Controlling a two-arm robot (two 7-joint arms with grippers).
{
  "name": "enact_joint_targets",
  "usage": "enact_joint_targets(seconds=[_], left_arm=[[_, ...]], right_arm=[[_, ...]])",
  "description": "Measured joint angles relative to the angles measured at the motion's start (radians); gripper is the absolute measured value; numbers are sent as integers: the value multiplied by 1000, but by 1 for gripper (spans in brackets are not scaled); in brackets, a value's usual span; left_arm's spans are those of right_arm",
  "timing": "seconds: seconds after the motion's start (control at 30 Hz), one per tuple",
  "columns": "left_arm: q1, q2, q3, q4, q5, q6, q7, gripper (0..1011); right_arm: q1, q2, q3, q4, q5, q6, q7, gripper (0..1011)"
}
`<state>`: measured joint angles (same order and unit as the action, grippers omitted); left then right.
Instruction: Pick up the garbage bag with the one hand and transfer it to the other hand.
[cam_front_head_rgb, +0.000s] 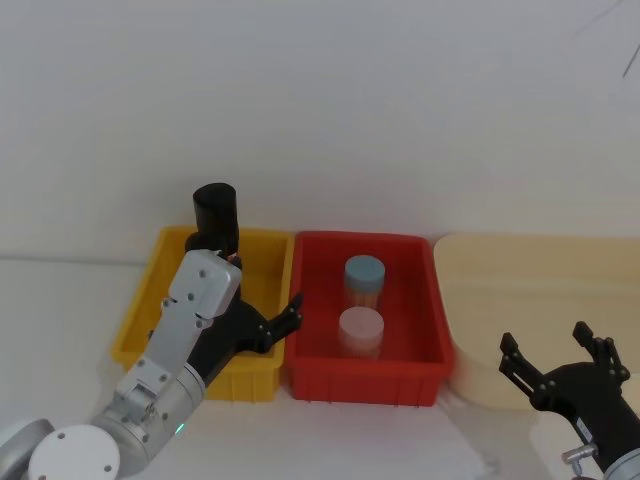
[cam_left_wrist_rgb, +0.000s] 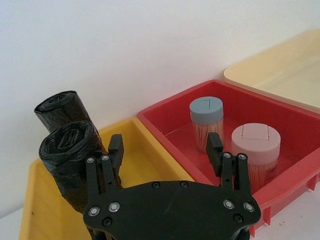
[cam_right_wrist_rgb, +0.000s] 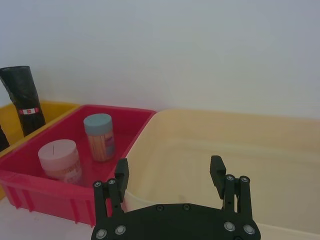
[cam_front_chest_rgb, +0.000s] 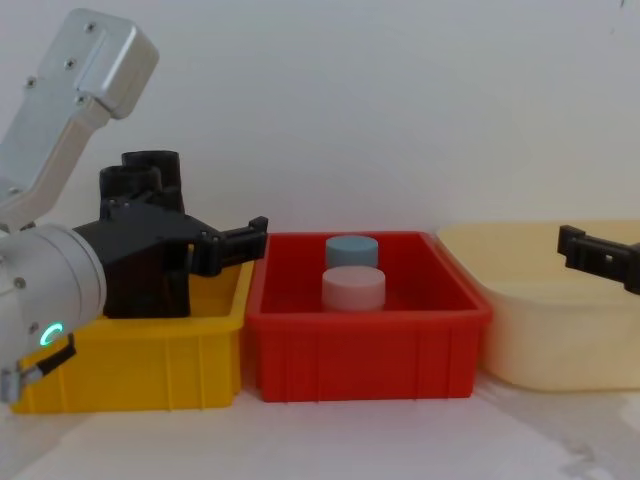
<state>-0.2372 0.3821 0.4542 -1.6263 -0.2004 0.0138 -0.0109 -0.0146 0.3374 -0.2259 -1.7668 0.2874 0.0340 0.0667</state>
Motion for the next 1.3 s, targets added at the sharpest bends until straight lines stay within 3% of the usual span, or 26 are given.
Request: enact_joint_targets(seconds=[1.3], left_arm=[[0, 0, 0, 0, 0, 0, 0, 1000]], right_arm=[[-4, 4, 3, -3, 3, 0, 6, 1004]])
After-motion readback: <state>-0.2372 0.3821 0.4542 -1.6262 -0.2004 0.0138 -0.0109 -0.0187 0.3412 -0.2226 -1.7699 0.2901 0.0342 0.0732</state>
